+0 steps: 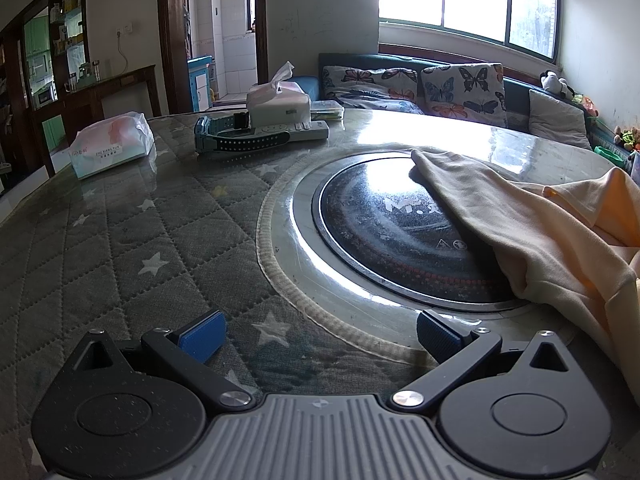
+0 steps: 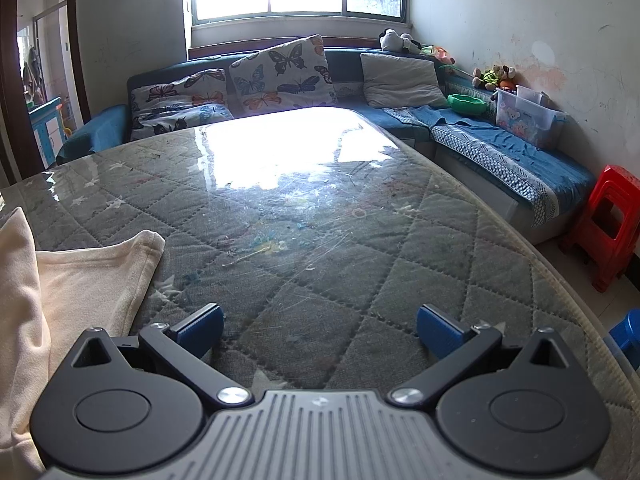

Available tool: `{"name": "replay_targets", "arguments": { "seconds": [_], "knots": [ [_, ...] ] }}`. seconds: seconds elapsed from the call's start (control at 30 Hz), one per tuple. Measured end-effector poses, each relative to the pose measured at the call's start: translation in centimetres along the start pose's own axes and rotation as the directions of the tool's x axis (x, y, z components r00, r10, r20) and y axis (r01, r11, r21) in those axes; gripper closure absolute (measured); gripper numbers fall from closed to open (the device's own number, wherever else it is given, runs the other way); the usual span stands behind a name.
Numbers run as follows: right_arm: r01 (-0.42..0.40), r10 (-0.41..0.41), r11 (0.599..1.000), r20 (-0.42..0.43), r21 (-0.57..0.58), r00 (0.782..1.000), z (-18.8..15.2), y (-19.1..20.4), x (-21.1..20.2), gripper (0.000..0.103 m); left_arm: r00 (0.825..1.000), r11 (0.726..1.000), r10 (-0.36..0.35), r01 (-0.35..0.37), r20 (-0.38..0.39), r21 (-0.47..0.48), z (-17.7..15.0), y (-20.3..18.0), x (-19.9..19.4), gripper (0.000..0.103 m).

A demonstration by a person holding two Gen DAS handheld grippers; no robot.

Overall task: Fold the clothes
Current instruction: 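Move both tools toward the crumpled cream shirt on the table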

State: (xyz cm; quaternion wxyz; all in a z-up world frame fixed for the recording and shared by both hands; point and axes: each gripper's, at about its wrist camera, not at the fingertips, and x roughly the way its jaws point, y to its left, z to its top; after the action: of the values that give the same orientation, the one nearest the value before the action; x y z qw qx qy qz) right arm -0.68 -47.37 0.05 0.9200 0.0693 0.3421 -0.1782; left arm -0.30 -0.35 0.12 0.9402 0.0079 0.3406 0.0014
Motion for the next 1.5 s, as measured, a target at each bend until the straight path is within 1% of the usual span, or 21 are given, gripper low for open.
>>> {"name": "replay_targets", "arguments": {
  "seconds": [0.37, 0.53, 0.6, 0.73, 0.9, 1.0, 1.13, 1.27, 1.5],
  "knots": [
    [-0.004, 0.009, 0.998, 0.069, -0.067, 0.998, -0.8, 2.3, -4.6, 0.0, 1.0, 1.0, 0.001, -0.001, -0.015, 0.0, -0.5, -1.8, -1.6, 0.0],
    [-0.04, 0.047, 0.995, 0.082, -0.09, 0.996, -1.8, 3.4, -7.7, 0.0, 1.0, 1.0, 0.001, -0.001, -0.021, 0.0, -0.7, -2.6, -2.4, 0.0],
    [-0.049, 0.058, 0.993, 0.079, -0.104, 0.995, -2.2, 3.6, -8.1, 0.0, 1.0, 1.0, 0.0, 0.0, -0.024, -0.001, -0.8, -3.0, -2.7, 0.0],
    [-0.06, 0.071, 0.987, 0.069, -0.152, 0.995, -3.2, 4.7, -9.8, 0.0, 0.999, 0.999, -0.04, 0.04, -0.027, -0.009, -0.9, -4.0, -3.9, 0.0],
    [-0.086, 0.1, 0.979, 0.067, -0.184, 0.993, -4.3, 5.2, -11.4, 0.0, 0.997, 0.998, -0.059, 0.06, -0.041, 0.018, -1.2, -5.8, -4.9, 0.0],
    [-0.11, 0.122, 0.977, 0.057, -0.184, 0.991, -5.0, 5.3, -12.2, 0.0, 0.996, 0.997, -0.075, 0.076, -0.044, 0.021, -1.6, -6.4, -5.5, 0.0],
    [-0.12, 0.13, 0.975, 0.046, -0.187, 0.99, -5.9, 5.6, -13.0, 0.0, 0.994, 0.995, -0.096, 0.097, -0.051, 0.02, -2.1, -7.2, -6.4, 0.0],
    [-0.146, 0.156, 0.973, 0.041, -0.18, 0.987, -6.8, 5.7, -14.3, 0.0, 0.993, 0.994, -0.099, 0.101, -0.061, 0.035, -2.7, -8.1, -7.2, 0.0],
    [-0.167, 0.178, 0.97, 0.05, -0.175, 0.983, -7.7, 5.9, -16.4, 0.0, 0.992, 0.993, -0.104, 0.108, -0.069, 0.054, -3.5, -9.4, -8.5, 0.0]
  ]
}}
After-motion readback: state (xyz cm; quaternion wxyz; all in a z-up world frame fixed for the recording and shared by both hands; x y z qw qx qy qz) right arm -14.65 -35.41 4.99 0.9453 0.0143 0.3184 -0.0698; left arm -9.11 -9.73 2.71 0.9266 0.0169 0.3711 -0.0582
